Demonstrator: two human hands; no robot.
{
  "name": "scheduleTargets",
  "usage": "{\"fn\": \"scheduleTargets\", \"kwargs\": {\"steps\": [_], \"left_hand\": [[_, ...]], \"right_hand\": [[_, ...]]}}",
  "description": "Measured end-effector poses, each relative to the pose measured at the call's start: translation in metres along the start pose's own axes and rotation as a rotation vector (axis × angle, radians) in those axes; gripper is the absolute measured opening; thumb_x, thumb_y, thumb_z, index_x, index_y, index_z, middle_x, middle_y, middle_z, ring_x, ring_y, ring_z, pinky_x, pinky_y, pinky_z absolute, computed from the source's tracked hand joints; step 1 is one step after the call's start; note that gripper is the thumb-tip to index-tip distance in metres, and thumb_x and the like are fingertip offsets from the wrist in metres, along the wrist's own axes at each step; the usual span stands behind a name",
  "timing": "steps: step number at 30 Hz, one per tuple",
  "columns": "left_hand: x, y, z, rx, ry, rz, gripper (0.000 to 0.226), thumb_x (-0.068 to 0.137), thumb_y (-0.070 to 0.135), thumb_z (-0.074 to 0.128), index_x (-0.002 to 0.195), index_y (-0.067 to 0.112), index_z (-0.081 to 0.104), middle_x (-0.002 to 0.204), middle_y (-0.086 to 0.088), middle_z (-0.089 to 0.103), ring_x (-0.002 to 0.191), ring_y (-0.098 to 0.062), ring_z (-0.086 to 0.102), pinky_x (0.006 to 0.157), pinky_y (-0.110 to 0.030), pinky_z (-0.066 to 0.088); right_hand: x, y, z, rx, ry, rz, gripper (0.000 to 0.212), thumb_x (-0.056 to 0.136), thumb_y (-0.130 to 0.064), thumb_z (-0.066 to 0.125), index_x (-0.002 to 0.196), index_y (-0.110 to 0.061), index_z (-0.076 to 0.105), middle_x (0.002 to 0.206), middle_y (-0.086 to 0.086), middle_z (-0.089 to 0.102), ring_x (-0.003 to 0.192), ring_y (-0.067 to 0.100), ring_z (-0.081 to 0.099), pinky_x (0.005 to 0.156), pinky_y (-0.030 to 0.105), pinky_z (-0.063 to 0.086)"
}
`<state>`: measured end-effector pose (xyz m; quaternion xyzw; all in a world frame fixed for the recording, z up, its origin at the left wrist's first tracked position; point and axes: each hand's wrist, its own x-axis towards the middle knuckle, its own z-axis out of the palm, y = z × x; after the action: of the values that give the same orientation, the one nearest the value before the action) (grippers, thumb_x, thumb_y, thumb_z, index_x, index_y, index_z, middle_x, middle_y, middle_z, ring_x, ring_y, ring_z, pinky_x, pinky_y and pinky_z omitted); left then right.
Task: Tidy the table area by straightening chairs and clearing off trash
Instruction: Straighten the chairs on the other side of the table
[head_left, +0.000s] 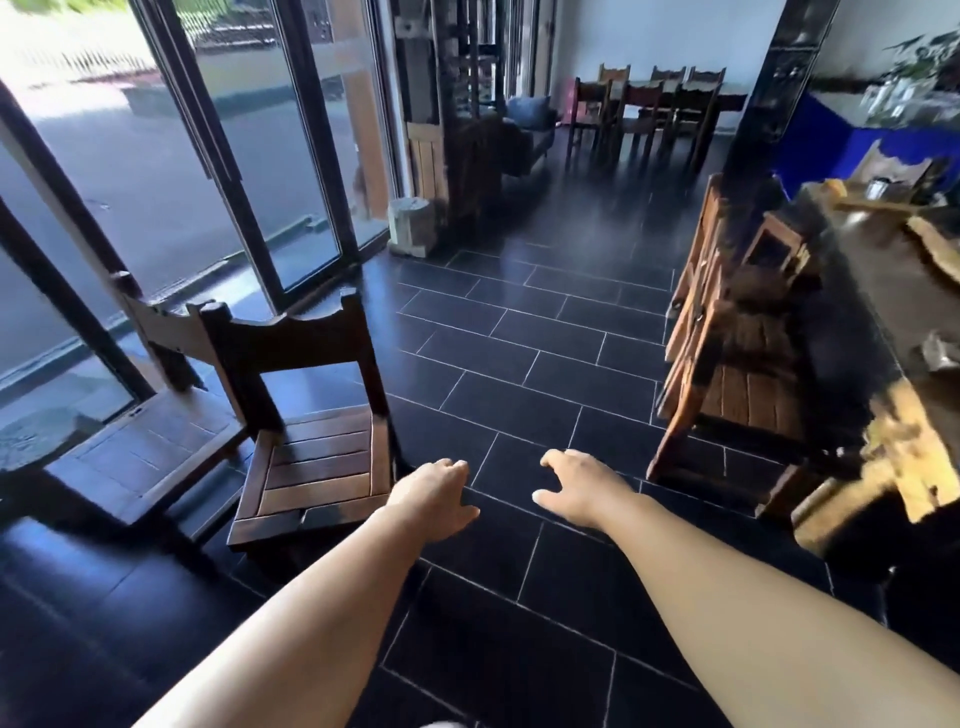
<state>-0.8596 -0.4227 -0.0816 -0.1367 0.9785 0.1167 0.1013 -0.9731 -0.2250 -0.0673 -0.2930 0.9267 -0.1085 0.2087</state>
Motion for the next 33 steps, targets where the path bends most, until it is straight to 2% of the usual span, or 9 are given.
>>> {"fn": "scheduleTargets", "kwargs": {"steps": [5, 10, 13, 15, 19, 22, 27, 33], "left_hand": [[0.057, 0.001, -0.018, 0.038, 0.008, -0.026, 0.046, 0.089, 0.048, 0.064, 0.12, 0.016, 0.05, 0.123, -0.003, 0.056, 0.117, -0.029, 0.056, 0.081, -0.037, 0.045], [0.128, -0.022, -0.032, 0.042, 0.016, -0.055, 0.045, 0.088, 0.048, 0.063, 0.117, 0.016, 0.05, 0.122, -0.003, 0.056, 0.116, -0.029, 0.056, 0.08, -0.038, 0.045], [0.182, -0.04, -0.04, 0.03, 0.021, -0.093, 0.045, 0.087, 0.049, 0.064, 0.115, 0.016, 0.05, 0.122, -0.003, 0.056, 0.117, -0.029, 0.055, 0.084, -0.04, 0.046], [0.223, -0.056, -0.046, 0.008, 0.02, -0.112, 0.045, 0.086, 0.05, 0.065, 0.115, 0.017, 0.05, 0.121, -0.003, 0.056, 0.117, -0.028, 0.056, 0.085, -0.041, 0.046], [0.303, -0.094, -0.068, -0.043, 0.012, -0.149, 0.048, 0.085, 0.05, 0.066, 0.118, 0.018, 0.051, 0.121, -0.002, 0.056, 0.118, -0.027, 0.055, 0.088, -0.042, 0.048], [0.351, -0.12, -0.091, -0.019, 0.032, -0.153, 0.045, 0.086, 0.049, 0.066, 0.113, 0.016, 0.05, 0.122, -0.002, 0.056, 0.118, -0.027, 0.053, 0.088, -0.041, 0.047], [0.408, -0.154, -0.119, 0.004, 0.065, -0.156, 0.041, 0.088, 0.046, 0.062, 0.113, 0.016, 0.051, 0.12, -0.005, 0.057, 0.116, -0.028, 0.056, 0.085, -0.04, 0.048], [0.462, -0.2, -0.138, -0.035, 0.075, -0.243, 0.047, 0.086, 0.049, 0.063, 0.116, 0.016, 0.051, 0.12, -0.004, 0.057, 0.116, -0.027, 0.055, 0.087, -0.039, 0.047]], "right_hand": [[0.059, 0.021, -0.031, -0.029, -0.006, -0.023, 0.056, 0.092, -0.047, 0.055, 0.143, -0.025, 0.044, 0.138, -0.001, 0.05, 0.121, 0.022, 0.054, 0.085, 0.034, 0.044], [0.131, 0.029, -0.048, -0.044, -0.038, -0.037, 0.056, 0.092, -0.048, 0.056, 0.141, -0.024, 0.045, 0.134, -0.001, 0.051, 0.118, 0.022, 0.055, 0.093, 0.038, 0.05], [0.19, 0.027, -0.06, -0.062, -0.047, -0.053, 0.054, 0.092, -0.048, 0.056, 0.138, -0.024, 0.046, 0.132, -0.001, 0.051, 0.115, 0.021, 0.056, 0.09, 0.037, 0.05], [0.234, 0.021, -0.071, -0.079, -0.054, -0.068, 0.053, 0.093, -0.048, 0.056, 0.139, -0.023, 0.045, 0.131, -0.001, 0.049, 0.114, 0.022, 0.056, 0.085, 0.035, 0.047], [0.324, 0.0, -0.102, -0.119, -0.068, -0.096, 0.056, 0.093, -0.049, 0.056, 0.141, -0.024, 0.044, 0.135, 0.0, 0.048, 0.118, 0.022, 0.055, 0.089, 0.036, 0.047], [0.381, -0.018, -0.123, -0.127, -0.072, -0.111, 0.055, 0.094, -0.047, 0.055, 0.142, -0.023, 0.043, 0.137, 0.001, 0.047, 0.119, 0.023, 0.055, 0.089, 0.034, 0.046], [0.452, -0.049, -0.14, -0.107, -0.101, -0.137, 0.054, 0.094, -0.047, 0.055, 0.141, -0.023, 0.044, 0.138, 0.001, 0.044, 0.117, 0.024, 0.056, 0.094, 0.038, 0.048], [0.532, -0.079, -0.156, -0.133, -0.143, -0.194, 0.054, 0.093, -0.048, 0.054, 0.141, -0.023, 0.044, 0.137, 0.001, 0.044, 0.117, 0.025, 0.056, 0.095, 0.041, 0.049]]}}
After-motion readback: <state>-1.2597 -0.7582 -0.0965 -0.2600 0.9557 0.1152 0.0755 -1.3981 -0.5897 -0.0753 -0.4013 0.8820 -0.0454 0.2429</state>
